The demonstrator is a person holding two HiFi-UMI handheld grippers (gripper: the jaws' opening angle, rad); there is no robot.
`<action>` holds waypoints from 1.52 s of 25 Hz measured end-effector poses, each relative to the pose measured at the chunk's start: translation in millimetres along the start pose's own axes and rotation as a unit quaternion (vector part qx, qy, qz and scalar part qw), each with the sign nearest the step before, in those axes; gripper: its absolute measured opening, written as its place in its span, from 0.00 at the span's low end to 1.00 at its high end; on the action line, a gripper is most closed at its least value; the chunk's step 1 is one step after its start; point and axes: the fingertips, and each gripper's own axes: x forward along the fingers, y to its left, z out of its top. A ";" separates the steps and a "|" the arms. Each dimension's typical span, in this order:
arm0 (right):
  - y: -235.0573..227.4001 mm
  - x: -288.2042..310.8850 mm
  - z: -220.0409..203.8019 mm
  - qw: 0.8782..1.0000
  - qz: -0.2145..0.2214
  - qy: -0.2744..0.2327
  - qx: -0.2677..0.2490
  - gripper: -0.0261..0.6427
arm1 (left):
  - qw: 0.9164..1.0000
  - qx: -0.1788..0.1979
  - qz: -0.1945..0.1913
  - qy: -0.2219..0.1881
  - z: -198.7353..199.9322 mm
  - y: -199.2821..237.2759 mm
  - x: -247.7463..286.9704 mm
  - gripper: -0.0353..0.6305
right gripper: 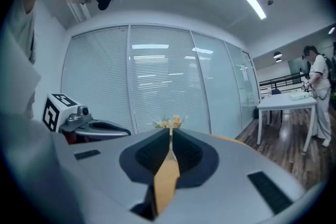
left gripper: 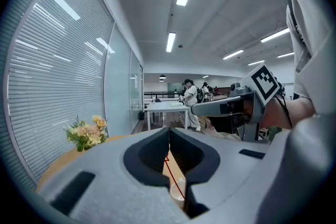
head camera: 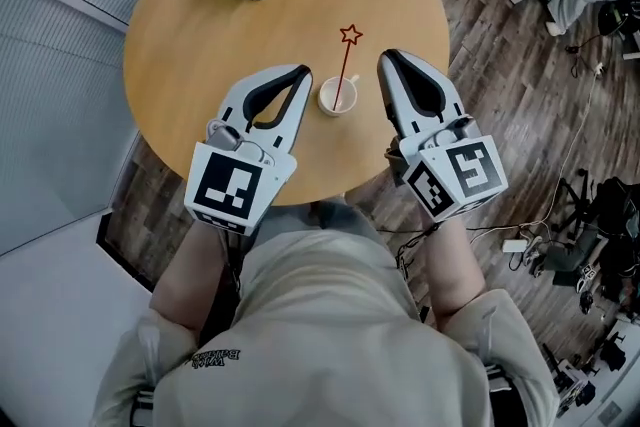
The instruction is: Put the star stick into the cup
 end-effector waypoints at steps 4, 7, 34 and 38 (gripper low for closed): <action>13.0 -25.6 32.4 0.999 0.011 -0.029 -0.011 0.09 | 1.000 0.028 0.007 -0.009 27.1 -11.5 -14.7 0.08; 23.2 -42.5 48.9 0.999 0.019 -0.045 -0.016 0.09 | 0.999 0.034 0.012 -0.014 38.1 -18.3 -25.7 0.09; 84.7 -93.7 47.6 0.995 0.094 -0.022 0.004 0.09 | 0.999 0.023 0.017 -0.019 48.1 -50.5 -80.0 0.08; 86.1 -95.5 47.8 0.996 0.091 -0.020 0.001 0.09 | 0.999 0.033 0.013 -0.018 46.2 -51.3 -81.0 0.09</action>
